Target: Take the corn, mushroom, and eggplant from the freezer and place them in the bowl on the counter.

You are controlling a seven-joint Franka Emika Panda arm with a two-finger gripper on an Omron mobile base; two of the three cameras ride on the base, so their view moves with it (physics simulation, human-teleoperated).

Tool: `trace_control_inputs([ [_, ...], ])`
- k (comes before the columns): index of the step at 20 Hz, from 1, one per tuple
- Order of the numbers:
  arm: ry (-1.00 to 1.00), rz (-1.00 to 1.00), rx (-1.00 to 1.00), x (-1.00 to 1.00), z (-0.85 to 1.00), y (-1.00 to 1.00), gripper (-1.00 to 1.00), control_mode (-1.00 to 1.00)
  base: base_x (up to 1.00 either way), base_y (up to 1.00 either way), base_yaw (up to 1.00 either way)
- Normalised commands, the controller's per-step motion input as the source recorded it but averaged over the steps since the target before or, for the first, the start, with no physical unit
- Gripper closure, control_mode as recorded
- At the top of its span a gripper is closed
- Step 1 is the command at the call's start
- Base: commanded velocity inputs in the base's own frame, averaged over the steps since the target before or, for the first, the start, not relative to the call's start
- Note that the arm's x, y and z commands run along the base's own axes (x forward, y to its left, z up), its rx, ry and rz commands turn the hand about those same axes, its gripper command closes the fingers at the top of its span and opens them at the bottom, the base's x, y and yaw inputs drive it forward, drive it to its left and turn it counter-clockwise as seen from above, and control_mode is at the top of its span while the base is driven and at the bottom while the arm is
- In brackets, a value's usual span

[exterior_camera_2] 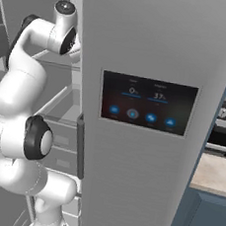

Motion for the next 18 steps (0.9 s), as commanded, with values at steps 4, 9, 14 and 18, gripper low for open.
trace_control_inputs([
  [4,0.03,0.0,0.0,0.36,0.0,0.0,-1.0,-1.0,0.0,0.0,0.0],
  [9,0.0,0.0,0.0,0.13,-0.07,0.0,-1.0,-1.0,0.0,0.0,0.0],
  [14,0.03,0.0,0.0,0.0,-0.28,0.03,-1.0,-1.0,0.0,0.0,0.0],
  [18,0.06,0.0,0.0,0.0,-0.34,0.02,-1.0,-1.0,0.0,0.0,0.0],
])
